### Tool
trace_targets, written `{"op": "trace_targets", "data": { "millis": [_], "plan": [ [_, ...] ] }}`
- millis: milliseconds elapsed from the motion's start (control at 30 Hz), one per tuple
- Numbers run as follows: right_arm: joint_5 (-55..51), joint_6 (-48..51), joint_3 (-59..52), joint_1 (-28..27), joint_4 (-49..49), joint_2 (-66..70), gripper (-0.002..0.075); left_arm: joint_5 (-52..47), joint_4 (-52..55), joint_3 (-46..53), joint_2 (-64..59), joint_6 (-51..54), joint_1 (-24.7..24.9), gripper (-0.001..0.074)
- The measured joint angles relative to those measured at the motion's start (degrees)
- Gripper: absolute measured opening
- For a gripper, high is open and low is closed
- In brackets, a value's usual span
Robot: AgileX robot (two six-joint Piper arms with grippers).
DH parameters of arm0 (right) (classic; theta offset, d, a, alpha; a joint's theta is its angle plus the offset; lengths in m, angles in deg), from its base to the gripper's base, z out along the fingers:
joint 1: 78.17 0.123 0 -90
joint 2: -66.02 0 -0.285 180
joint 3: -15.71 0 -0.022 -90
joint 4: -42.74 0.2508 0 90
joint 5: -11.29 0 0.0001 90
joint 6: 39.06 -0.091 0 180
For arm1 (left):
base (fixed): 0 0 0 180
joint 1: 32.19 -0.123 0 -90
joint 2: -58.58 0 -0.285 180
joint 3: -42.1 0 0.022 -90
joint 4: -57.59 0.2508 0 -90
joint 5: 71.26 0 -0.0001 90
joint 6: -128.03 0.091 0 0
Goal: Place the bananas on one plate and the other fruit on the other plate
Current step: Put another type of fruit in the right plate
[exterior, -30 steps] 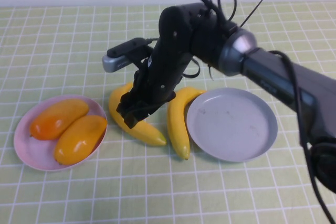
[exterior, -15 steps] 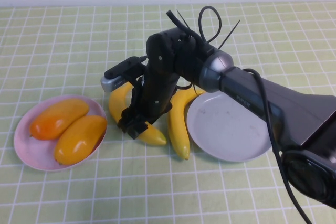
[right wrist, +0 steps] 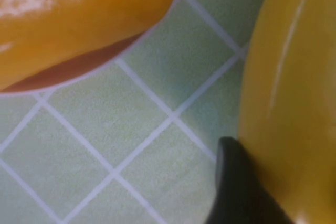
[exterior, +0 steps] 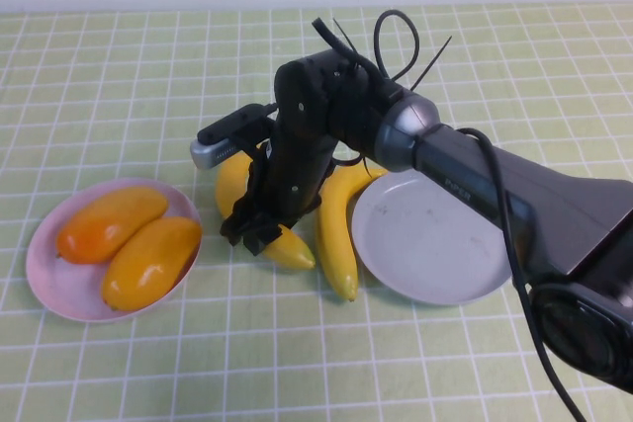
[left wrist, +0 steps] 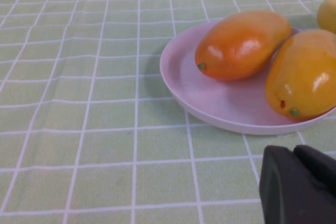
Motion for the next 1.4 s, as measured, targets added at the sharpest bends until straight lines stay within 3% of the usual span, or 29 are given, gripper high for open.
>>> {"op": "trace_targets", "data": {
  "millis": [200,433,667,933,1133,1400],
  "plan": [
    [-1.4,-3.9,6.9,0.1,-2.0,-2.5,0.0307,0.0,0.0,0.0,0.0,0.0,0.0,0.0000],
    [-2.0,-5.0,5.6,0.1,-6.2,-11.9,0.0307,0.0,0.0,0.0,0.0,0.0,0.0,0.0000],
    [-2.0,-8.6,-10.7,-3.5,-10.9,-29.5,0.0307,0.0,0.0,0.0,0.0,0.0,0.0,0.0000],
    [-1.5,-16.9,-37.8,-12.4,-11.6,-43.6,0.0307,0.0,0.0,0.0,0.0,0.0,0.0,0.0000],
    [5.9,-22.9,-49.4,-14.6,-9.8,-44.4,0.0307,0.0,0.0,0.0,0.0,0.0,0.0,0.0000],
    [11.7,-26.4,-52.0,-14.6,-4.5,-36.8,0.0307,0.0,0.0,0.0,0.0,0.0,0.0,0.0000]
  ]
}}
